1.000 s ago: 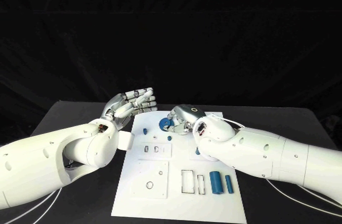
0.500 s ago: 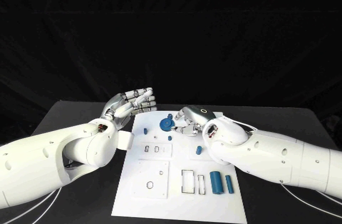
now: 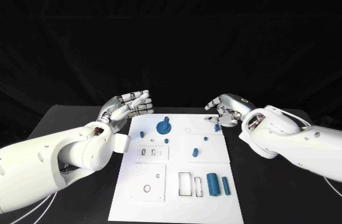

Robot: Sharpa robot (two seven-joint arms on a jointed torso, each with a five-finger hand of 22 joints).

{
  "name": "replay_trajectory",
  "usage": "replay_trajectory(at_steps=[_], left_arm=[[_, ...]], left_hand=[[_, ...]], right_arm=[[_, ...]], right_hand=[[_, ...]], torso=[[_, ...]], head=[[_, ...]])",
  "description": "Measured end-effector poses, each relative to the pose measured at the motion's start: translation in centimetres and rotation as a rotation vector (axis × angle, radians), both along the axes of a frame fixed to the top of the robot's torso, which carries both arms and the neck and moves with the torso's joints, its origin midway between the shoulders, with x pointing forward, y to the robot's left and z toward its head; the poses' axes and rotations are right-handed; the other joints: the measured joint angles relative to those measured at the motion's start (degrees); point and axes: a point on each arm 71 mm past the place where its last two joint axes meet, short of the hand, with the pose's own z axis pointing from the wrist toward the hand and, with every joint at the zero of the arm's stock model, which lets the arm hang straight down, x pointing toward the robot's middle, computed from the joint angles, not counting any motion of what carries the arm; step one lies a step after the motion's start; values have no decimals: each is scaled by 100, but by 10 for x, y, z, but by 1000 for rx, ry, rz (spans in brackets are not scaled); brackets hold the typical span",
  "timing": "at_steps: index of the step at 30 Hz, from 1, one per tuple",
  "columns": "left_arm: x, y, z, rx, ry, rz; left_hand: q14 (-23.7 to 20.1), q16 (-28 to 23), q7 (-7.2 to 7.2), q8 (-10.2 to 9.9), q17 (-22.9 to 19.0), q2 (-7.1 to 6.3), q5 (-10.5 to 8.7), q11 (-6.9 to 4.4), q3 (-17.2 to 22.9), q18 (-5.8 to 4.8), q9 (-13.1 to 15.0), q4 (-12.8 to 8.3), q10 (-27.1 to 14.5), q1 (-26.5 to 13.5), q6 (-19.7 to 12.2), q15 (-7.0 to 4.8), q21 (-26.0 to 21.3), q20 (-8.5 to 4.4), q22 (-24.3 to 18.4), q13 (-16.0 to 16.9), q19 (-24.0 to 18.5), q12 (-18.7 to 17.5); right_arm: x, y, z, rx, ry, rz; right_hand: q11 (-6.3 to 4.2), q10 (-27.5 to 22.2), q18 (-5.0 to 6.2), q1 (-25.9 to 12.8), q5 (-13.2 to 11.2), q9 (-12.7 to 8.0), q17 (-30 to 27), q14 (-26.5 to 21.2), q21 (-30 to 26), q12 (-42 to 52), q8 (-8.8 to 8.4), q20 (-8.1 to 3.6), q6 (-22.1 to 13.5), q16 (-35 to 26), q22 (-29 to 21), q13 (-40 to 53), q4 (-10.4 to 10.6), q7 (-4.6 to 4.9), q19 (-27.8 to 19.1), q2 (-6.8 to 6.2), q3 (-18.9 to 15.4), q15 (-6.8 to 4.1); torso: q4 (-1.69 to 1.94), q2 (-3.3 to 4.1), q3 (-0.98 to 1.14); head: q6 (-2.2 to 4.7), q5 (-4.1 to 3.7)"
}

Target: Assemble the parts on the task board

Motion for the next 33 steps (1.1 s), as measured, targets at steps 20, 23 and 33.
replay_trajectory(at_steps=[20, 23, 33], left_arm=[[4, -5, -3, -3, 5, -14], [4, -5, -3, -3, 5, -15], [4, -6, -3, -3, 6, -16]], left_hand=[[0, 0, 0, 0, 0, 0, 0, 0, -6, 1, 0, -54, 0, 0, 0, 0, 0, 0, -5, 0, 0, 0], [0, 0, 0, 0, 0, 0, 0, 0, -6, 1, 0, -54, 0, 0, 0, 0, 0, 0, -5, 0, 0, 0], [0, 0, 0, 0, 0, 0, 0, 0, -6, 0, 0, -54, 0, 0, 0, 0, 0, 0, -5, 0, 0, 0]], right_arm=[[11, -61, -29, 34, 136, 31], [14, -59, -34, 31, 141, 32], [19, -53, -44, 21, 153, 31]], right_hand=[[-166, -103, 90, 267, 121, -99, -1, 8, -186, -104, 0, -158, -481, 126, 4, -1, -90, -164, -74, -111, -363, -171], [-125, -62, 90, 296, 156, -97, -1, 8, -120, -53, 0, -142, -469, 160, 4, -1, -75, -151, -31, -81, -378, -171], [-67, 37, 90, 327, 201, -61, -2, 7, -12, 31, 24, -130, -359, 212, 3, -1, -59, -97, 15, -51, -425, -127]], torso=[[-34, -67, 71], [-29, -63, 71], [-20, -55, 74]], head=[[8, -76], [-9, -85], [-46, -73]])
